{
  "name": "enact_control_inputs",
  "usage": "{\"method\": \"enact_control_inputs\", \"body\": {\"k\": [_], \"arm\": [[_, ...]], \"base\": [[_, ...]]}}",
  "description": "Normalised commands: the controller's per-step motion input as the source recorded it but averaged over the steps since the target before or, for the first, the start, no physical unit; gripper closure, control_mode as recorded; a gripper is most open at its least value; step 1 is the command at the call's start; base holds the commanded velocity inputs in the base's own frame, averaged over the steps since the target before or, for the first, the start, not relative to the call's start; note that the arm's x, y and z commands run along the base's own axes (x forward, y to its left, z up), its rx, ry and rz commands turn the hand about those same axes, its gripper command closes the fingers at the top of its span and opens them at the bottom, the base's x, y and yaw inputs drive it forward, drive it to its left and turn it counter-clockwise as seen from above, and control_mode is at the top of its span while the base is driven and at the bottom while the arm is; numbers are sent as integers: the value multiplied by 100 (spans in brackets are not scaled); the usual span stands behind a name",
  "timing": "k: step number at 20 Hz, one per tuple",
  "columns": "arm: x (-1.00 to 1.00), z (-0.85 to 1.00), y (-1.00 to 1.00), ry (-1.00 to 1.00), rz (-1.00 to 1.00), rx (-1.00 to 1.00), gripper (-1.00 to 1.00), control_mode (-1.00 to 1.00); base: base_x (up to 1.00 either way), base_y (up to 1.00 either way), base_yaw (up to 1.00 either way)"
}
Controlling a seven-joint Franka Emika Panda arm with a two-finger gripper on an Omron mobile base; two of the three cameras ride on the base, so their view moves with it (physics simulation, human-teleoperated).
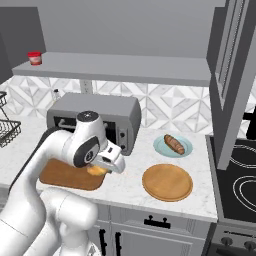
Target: From the different types of pastries on the counter, select a croissant and place it on the cutting board. Then retrieve a jar of jam from the cabinet and place it alongside the croissant on the cutting board.
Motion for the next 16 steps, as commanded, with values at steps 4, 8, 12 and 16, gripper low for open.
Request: {"method": "enact_control_inputs", "body": {"k": [4, 8, 12, 16], "arm": [[-28, 52, 100, -7, 0, -8, 100, -100], [-12, 33, 100, 0, 8, -13, 100, -100], [6, 13, 100, 4, 14, -8, 100, -100], [24, -8, 89, 13, 29, -2, 100, -100]], "base": [[0, 0, 0], [0, 0, 0], [0, 0, 0], [0, 0, 0]]}}
